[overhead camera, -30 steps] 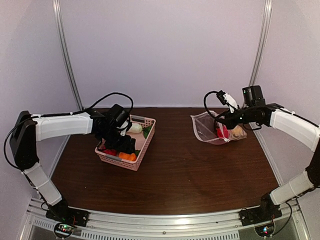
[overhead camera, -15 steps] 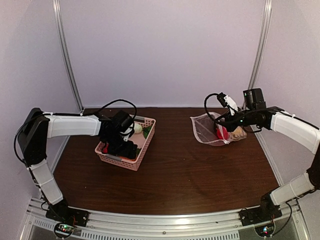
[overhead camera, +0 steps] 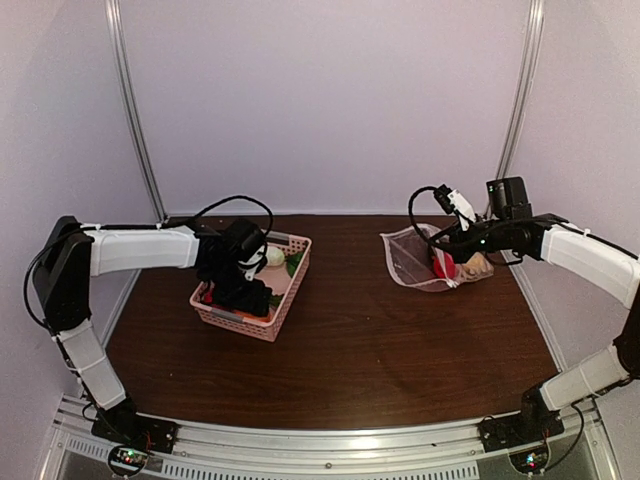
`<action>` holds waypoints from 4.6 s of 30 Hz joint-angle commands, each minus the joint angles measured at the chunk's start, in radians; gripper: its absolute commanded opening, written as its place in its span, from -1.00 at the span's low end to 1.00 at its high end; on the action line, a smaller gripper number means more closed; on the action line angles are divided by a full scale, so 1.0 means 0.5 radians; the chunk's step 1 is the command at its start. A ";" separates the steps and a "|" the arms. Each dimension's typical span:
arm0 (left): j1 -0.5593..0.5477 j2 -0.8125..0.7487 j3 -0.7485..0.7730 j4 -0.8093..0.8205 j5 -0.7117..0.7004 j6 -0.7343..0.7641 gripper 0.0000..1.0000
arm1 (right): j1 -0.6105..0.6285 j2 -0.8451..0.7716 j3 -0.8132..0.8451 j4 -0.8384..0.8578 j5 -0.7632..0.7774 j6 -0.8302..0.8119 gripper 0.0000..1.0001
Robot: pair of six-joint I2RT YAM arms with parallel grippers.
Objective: Place the food in the zip-top bag and seal the zipper
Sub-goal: Pick up the fake fruit from the bin, then place the fake fruit in the zipper food storage bag, then pick up the fake fruit from the bin.
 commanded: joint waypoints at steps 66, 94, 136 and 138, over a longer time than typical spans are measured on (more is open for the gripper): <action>-0.625 1.005 1.367 1.497 0.567 -0.589 0.45 | -0.003 -0.154 -0.141 0.222 -0.761 0.225 -1.00; -0.632 0.389 1.012 1.162 0.823 -0.052 0.88 | -0.031 -0.181 -0.147 0.191 -0.713 0.169 -1.00; 0.029 -0.970 -0.421 0.709 -0.593 0.593 0.95 | -0.081 -0.003 0.251 -0.288 -0.214 -0.068 -1.00; 0.152 -0.964 -0.529 0.811 -0.442 0.545 0.95 | -0.081 0.024 0.172 -0.219 -0.220 -0.032 -1.00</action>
